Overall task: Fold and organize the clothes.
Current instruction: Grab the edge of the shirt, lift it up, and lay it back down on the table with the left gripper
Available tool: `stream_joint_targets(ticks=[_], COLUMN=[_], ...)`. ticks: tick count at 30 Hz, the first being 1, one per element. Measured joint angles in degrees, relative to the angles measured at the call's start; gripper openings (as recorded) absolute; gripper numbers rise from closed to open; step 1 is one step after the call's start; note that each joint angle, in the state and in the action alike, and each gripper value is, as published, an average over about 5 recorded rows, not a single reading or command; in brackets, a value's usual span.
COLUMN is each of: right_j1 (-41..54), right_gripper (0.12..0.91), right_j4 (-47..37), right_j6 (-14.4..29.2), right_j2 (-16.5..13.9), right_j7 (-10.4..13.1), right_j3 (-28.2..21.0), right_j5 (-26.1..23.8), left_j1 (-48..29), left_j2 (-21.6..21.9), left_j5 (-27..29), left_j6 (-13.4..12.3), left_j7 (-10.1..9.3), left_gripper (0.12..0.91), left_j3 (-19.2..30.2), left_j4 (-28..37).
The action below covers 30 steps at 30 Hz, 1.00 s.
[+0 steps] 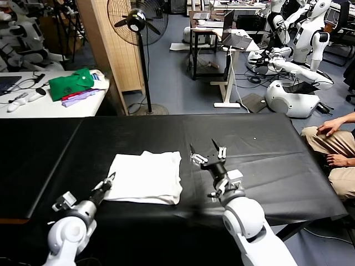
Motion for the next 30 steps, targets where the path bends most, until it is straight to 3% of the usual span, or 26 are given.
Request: stream_joint_targets(ticks=[10,14,24,30], right_j1=[-2.7,-3.8,-4.2,-4.4], right_gripper=[0.798,0.798,0.798,0.798], right_j4=[-0.3,-0.2,-0.4,-0.6], right_j6=[-4.7,-4.9,-5.1,-5.1], right_j2=[1.1,1.2,1.8,1.8], right_j7=[2.2,2.3,2.2,2.1], right_j3=[1.8,2.3,2.1,2.1], right_j5=[-5.1,-5.3,-5.3,-5.3], left_j1=[2.0,3.2,6.6,8.7], left_j2=[5.1,8.7,22.1,24.8], left_j5=[32.5,41.9,51.8,52.7], left_j6=[-7.8,-10.2,-13.3,-11.8], left_j7=[2.43,2.76,2.53,1.63], left_gripper=[0.149,0.149,0.149,0.149], left_j3=[0.4,-1.0,-9.0,-10.4], left_j4=[-1.4,-1.4,-1.6,-6.5])
